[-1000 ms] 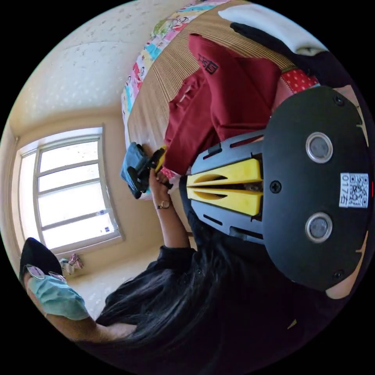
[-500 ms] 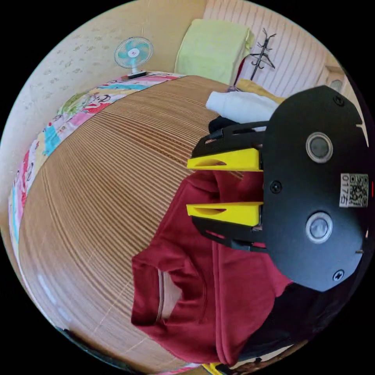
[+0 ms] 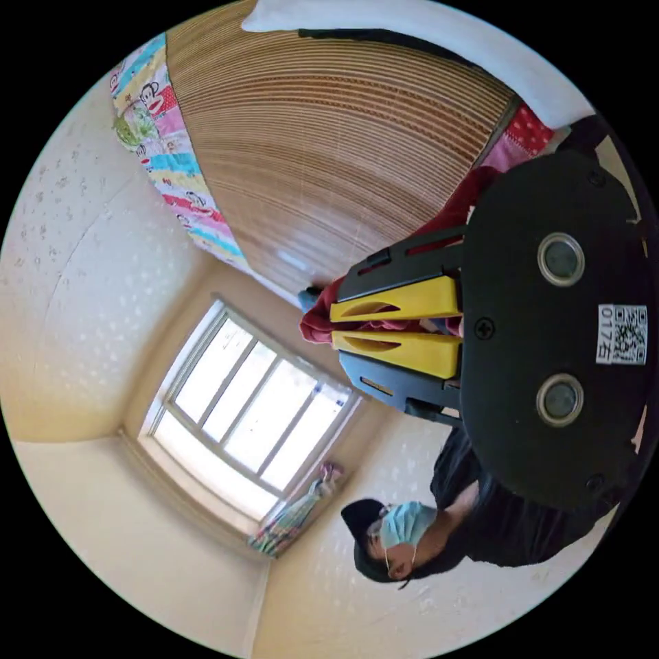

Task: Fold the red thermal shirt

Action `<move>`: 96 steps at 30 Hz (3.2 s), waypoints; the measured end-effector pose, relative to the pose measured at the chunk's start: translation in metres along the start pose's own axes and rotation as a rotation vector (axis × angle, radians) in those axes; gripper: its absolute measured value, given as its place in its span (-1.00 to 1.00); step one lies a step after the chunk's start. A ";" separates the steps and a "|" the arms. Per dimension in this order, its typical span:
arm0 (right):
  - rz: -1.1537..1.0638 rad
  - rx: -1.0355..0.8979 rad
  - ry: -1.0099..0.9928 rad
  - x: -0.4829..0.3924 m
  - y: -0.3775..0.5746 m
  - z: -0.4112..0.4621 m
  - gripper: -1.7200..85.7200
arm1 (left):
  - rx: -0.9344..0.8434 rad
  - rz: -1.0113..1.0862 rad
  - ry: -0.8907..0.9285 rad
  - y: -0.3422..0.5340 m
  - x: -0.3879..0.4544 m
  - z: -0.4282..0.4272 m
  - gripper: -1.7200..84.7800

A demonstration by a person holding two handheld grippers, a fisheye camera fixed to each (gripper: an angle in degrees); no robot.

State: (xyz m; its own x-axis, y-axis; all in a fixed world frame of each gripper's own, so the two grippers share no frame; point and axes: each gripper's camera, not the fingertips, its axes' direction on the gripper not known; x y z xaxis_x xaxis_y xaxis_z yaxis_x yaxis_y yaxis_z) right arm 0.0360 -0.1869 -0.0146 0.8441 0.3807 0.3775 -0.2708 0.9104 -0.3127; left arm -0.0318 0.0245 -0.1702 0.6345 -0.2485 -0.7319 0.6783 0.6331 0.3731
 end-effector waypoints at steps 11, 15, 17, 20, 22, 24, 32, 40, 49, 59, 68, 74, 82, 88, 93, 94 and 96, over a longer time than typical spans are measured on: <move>-0.490 0.600 0.010 -0.207 0.094 -0.141 -0.90 | 0.072 0.571 -0.445 -0.015 0.222 0.106 -0.98; -0.461 0.777 0.343 -0.222 0.053 -0.122 -0.89 | -0.017 0.569 -0.702 -0.103 0.183 0.214 -0.96; -0.412 0.780 0.491 -0.208 0.002 -0.102 -0.89 | -0.188 0.523 -0.850 -0.163 0.132 0.277 -0.93; -0.337 0.680 0.877 -0.154 -0.113 -0.050 -0.86 | -0.397 0.352 -1.104 -0.215 0.029 0.330 -0.85; -0.182 0.411 1.191 -0.074 -0.187 -0.001 -0.84 | -0.482 0.301 -1.162 -0.206 -0.015 0.335 -0.81; -0.089 0.253 1.223 -0.026 -0.198 0.025 -0.84 | -0.615 0.313 -1.142 -0.161 -0.069 0.338 -0.75; -0.035 -0.226 1.142 0.171 -0.052 0.177 -0.82 | -1.132 0.100 -1.311 0.081 -0.309 0.325 -0.67; -0.224 -0.281 1.383 0.235 0.059 0.247 -0.90 | -1.147 0.156 -1.275 0.036 -0.310 0.308 -0.91; -0.189 -0.213 1.292 0.252 0.074 0.235 -0.91 | -0.213 -0.007 -1.535 -0.121 -0.234 0.102 -0.84; -0.155 -0.201 1.217 0.264 0.086 0.223 -0.91 | -0.885 0.137 -1.140 0.073 -0.326 0.212 -0.72; -0.118 -0.188 1.147 0.266 0.097 0.207 -0.92 | -0.747 0.170 -1.314 0.162 -0.311 0.186 -0.94; -0.112 -0.156 0.973 0.256 0.133 0.185 -0.93 | -0.832 0.070 -1.343 0.219 -0.274 0.149 -0.95; -0.173 -0.270 1.179 0.197 0.198 0.199 -0.95 | -0.753 0.133 -1.408 0.198 -0.227 0.121 -0.85; -0.262 0.045 1.139 0.160 0.144 0.167 -0.95 | -0.716 0.453 -1.528 0.093 -0.222 0.154 -0.74; 0.043 -0.148 1.240 0.269 0.121 0.177 -0.95 | -0.896 0.446 -1.589 0.021 -0.290 0.168 -0.64; -0.002 -0.080 1.235 0.263 0.126 0.175 -0.95 | -0.947 0.442 -1.601 0.020 -0.301 0.167 -0.64; -0.026 -0.102 1.307 0.262 0.130 0.187 -0.95 | -1.072 0.422 -1.662 0.017 -0.336 0.155 -0.64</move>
State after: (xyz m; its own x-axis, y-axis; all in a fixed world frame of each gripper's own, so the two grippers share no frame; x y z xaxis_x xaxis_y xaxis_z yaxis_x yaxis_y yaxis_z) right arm 0.1350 0.0610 0.2069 0.6865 -0.1257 -0.7162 -0.2605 0.8770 -0.4036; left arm -0.1764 0.0049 0.1706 0.7465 0.0974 0.6582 0.3716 0.7595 -0.5339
